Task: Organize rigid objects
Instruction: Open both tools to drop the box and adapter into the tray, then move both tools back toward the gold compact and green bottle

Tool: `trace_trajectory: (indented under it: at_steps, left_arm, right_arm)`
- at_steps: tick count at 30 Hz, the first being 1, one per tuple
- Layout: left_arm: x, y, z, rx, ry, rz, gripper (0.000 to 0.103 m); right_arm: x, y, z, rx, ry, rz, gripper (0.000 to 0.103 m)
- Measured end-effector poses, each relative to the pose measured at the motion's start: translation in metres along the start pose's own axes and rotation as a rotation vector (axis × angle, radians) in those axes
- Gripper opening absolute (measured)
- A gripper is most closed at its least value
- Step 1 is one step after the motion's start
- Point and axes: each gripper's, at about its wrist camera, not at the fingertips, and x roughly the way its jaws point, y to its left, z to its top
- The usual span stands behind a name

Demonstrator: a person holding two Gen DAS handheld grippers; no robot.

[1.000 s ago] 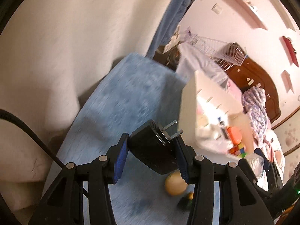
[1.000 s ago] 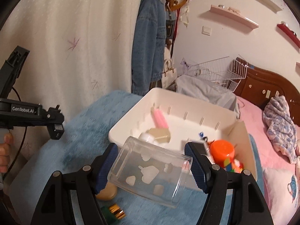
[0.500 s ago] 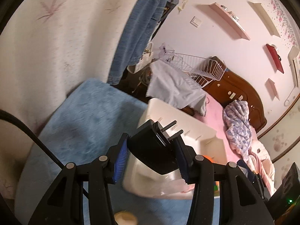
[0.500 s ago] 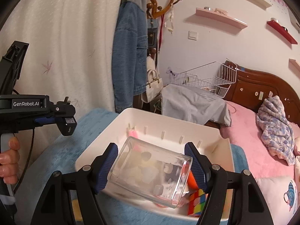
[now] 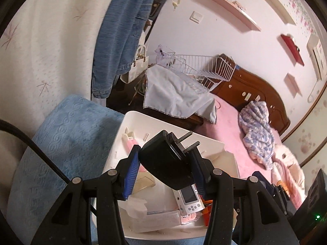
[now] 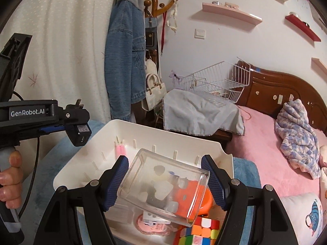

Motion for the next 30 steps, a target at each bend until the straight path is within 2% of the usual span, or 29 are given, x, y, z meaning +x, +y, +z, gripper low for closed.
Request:
trace_trajectory:
  at_steps: [4,6,7,9,13,30]
  left_arm:
    - [0.003,-0.011,-0.002,0.032,0.013,0.029,0.051]
    - [0.003,-0.013,-0.003,0.045,0.009,0.052,0.053]
    - [0.003,-0.014,-0.003,0.050,0.007,0.063,0.056]
    - [0.000,-0.013,-0.002,0.053,-0.003,0.077,0.070]
    - [-0.010,-0.007,0.002,0.039,-0.024,0.071,0.078]
    - [-0.058,0.016,-0.003,0.061,-0.058,0.085,0.079]
  right_arm:
    - [0.004,-0.006,-0.002,0.009,0.016,0.008,0.075]
    - [0.005,-0.008,-0.002,0.021,0.020,0.013,0.080]
    - [0.005,-0.009,-0.002,0.028,0.022,0.017,0.082]
    - [0.004,-0.009,-0.001,0.041,0.025,0.030,0.082]
    - [0.002,-0.006,0.001,0.042,0.030,0.037,0.082]
    - [-0.031,0.031,-0.001,0.027,0.002,0.009,0.082]
